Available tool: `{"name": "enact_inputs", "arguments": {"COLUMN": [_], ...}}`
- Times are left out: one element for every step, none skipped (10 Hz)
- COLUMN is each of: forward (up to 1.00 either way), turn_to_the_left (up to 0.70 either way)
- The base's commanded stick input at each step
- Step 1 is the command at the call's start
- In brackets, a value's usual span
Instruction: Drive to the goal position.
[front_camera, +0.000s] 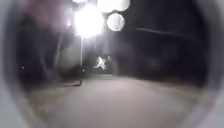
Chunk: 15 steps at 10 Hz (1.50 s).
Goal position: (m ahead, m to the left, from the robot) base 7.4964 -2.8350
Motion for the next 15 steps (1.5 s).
{"name": "enact_inputs", "arguments": {"forward": [1.00, 1.00, 1.00, 1.00, 1.00, 1.00, 1.00, 1.00, 1.00, 1.00, 1.00, 1.00, 1.00, 1.00, 1.00], "turn_to_the_left": [0.13, 0.33, 0.39, 0.40, 0.39, 0.33, 0.10, 0.00, 0.00, 0.00, 0.00, 0.00, 0.00, 0.00, 0.00]}}
